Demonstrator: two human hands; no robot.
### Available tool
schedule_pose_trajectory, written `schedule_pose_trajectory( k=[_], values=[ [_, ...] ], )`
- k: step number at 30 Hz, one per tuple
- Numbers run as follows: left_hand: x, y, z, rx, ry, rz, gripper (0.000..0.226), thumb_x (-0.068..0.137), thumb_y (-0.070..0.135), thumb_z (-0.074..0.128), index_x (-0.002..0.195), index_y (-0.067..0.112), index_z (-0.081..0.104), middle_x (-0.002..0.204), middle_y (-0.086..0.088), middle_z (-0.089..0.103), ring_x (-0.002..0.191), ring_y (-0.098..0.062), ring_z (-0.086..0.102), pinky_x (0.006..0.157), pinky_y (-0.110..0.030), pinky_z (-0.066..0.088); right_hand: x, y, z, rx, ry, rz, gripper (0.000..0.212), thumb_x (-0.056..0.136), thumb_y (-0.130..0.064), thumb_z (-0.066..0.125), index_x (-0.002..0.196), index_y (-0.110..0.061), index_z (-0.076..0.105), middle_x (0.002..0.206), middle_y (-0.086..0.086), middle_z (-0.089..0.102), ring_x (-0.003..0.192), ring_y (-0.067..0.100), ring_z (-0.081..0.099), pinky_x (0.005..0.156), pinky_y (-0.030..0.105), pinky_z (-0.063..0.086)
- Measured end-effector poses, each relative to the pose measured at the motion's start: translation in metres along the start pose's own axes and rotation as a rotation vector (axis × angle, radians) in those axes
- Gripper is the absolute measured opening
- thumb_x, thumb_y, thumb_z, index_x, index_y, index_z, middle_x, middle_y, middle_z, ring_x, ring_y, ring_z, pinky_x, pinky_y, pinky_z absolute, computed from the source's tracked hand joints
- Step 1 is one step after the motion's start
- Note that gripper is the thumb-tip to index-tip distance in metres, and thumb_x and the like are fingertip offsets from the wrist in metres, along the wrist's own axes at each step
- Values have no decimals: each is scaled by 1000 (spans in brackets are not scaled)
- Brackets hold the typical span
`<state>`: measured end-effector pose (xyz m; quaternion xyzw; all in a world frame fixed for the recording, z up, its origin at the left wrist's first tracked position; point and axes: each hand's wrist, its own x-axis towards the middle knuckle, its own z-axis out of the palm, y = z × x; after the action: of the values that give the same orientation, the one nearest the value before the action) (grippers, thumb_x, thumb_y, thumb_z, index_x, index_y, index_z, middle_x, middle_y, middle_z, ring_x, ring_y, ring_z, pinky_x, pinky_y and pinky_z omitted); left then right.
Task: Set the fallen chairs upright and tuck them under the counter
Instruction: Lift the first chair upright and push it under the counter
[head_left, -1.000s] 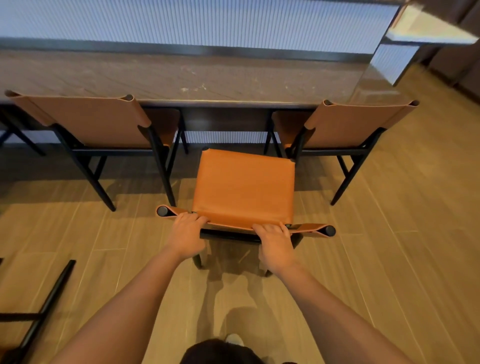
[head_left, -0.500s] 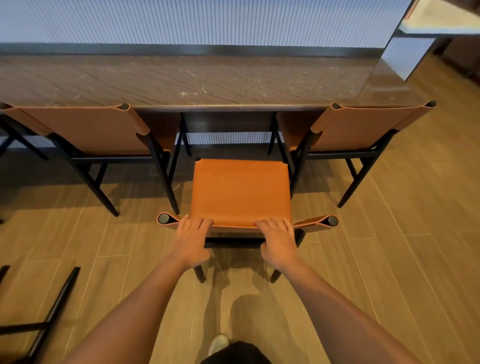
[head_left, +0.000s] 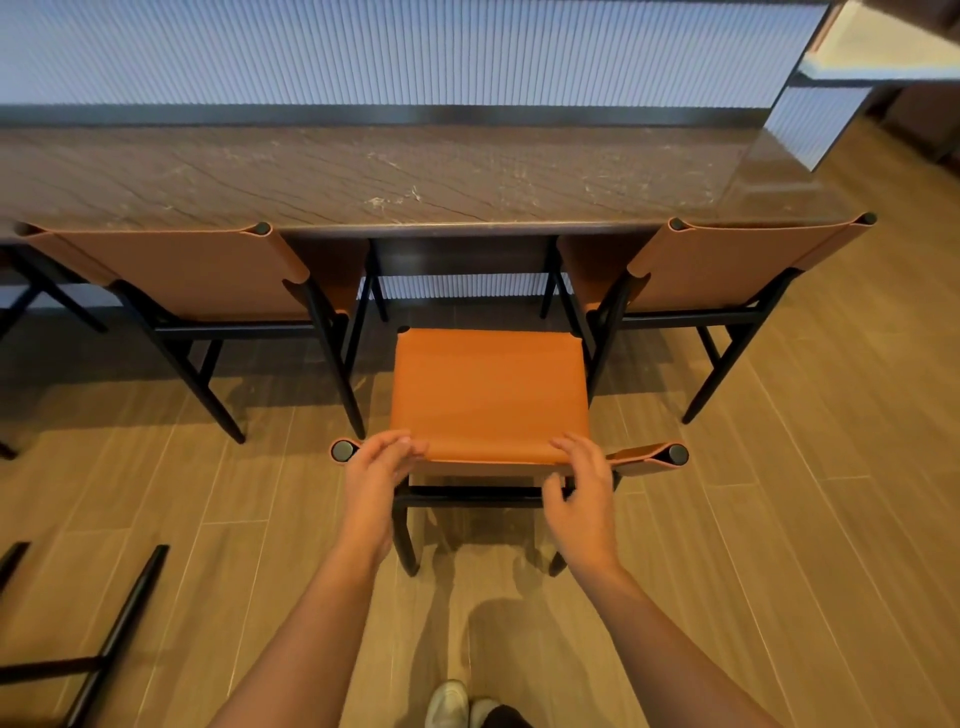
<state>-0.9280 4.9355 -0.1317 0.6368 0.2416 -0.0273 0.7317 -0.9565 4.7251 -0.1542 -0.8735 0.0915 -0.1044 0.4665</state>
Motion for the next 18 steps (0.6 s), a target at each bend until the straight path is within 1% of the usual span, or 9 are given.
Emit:
schedule_pose_trajectory(
  k=[1, 2, 3, 5, 6, 7, 10, 15, 18],
  values=[
    [-4, -1, 2, -78, 61, -58, 13, 92, 18, 57, 95, 9, 67, 84, -6, 72, 88, -21, 67, 91, -38, 49, -4, -3, 3, 70, 119, 60, 30, 90, -5, 55, 116, -21, 57, 128, -3, 48, 118, 6, 47, 90, 10, 39],
    [-5, -3, 6, -141, 121, -134, 17, 94, 20, 55, 96, 7, 65, 82, -8, 70, 86, -23, 66, 89, -39, 49, -6, -5, 6, 164, 211, 169, 23, 89, -7, 58, 108, -20, 56, 119, 0, 51, 106, 5, 53, 82, 10, 42],
    [-6, -4, 9, -204, 162, -218, 21, 95, 21, 54, 103, 4, 63, 86, -11, 68, 89, -25, 64, 89, -40, 49, -5, -8, 9, 264, 277, 310, 19, 88, -12, 61, 103, -18, 53, 112, 3, 53, 96, 6, 56, 76, 15, 44],
    [-4, -6, 15, -350, 143, -383, 39, 96, 22, 54, 128, 0, 47, 109, -19, 58, 103, -32, 59, 91, -41, 49, 2, -8, 13, 385, 332, 583, 28, 86, -26, 66, 99, -9, 48, 102, 9, 57, 83, 15, 57, 69, 25, 45],
    [-2, -7, 18, -409, 111, -450, 48, 95, 22, 56, 136, 3, 39, 120, -23, 52, 110, -35, 56, 93, -43, 49, 8, -8, 16, 460, 310, 703, 35, 86, -32, 67, 102, -7, 49, 102, 10, 57, 83, 17, 57, 71, 29, 47],
    [2, -7, 20, -444, 86, -501, 54, 94, 22, 58, 140, 6, 33, 129, -26, 47, 116, -39, 53, 94, -45, 48, 15, -8, 18, 569, 262, 823, 43, 86, -37, 67, 110, -7, 49, 107, 10, 56, 91, 20, 57, 78, 34, 50],
    [15, -5, 28, -483, 19, -549, 49, 94, 22, 58, 135, 7, 38, 137, -29, 41, 124, -43, 47, 95, -47, 47, 39, -12, 20, 888, 111, 1070, 61, 86, -41, 67, 134, -16, 40, 124, 12, 50, 116, 33, 53, 89, 51, 50],
    [31, -8, 44, -514, 8, -621, 43, 92, 24, 61, 129, 14, 41, 128, -18, 49, 121, -39, 48, 79, -47, 52, 63, 4, 23, 850, 54, 1163, 56, 86, -42, 65, 130, -17, 41, 113, 20, 53, 107, 39, 59, 79, 50, 54],
    [40, -8, 48, -527, 48, -676, 50, 90, 28, 63, 132, 13, 40, 120, -19, 48, 123, -41, 46, 76, -51, 52, 70, 14, 25, 887, 59, 1233, 55, 89, -35, 64, 133, -13, 40, 118, 23, 51, 113, 42, 56, 79, 52, 52]
  ],
)
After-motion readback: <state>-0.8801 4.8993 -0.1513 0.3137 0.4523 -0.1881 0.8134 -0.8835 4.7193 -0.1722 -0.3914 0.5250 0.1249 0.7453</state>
